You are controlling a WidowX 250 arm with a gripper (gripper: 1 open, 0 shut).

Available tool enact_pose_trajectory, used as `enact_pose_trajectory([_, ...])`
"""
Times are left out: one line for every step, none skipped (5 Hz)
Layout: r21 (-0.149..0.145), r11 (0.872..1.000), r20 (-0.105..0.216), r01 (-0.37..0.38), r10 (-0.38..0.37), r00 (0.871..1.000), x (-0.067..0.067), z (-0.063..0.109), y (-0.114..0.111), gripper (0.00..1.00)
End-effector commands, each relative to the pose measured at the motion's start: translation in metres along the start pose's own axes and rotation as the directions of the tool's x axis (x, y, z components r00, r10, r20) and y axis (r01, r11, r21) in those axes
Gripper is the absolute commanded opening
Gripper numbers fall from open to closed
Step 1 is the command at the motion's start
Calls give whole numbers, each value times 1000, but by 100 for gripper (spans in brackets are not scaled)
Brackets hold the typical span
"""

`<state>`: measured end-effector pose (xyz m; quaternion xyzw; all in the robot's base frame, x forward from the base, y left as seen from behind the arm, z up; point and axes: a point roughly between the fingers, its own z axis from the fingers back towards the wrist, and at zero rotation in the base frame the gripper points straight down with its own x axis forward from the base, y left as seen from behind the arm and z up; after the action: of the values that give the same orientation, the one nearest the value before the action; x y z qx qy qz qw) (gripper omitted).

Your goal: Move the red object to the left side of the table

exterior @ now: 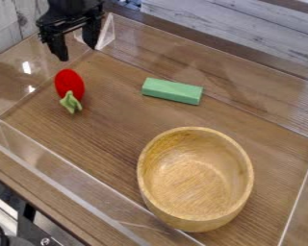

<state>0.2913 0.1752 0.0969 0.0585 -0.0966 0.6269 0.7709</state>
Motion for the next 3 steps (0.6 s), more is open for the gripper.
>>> enact_pose_trajectory([-44, 999, 35, 28, -26, 999, 4, 11, -8, 100])
enact_pose_trajectory([-59, 992, 34, 112, -110, 993, 5, 17, -7, 100])
enact_pose_trajectory([-70, 982, 33, 178, -176, 984, 8, 23, -6, 100])
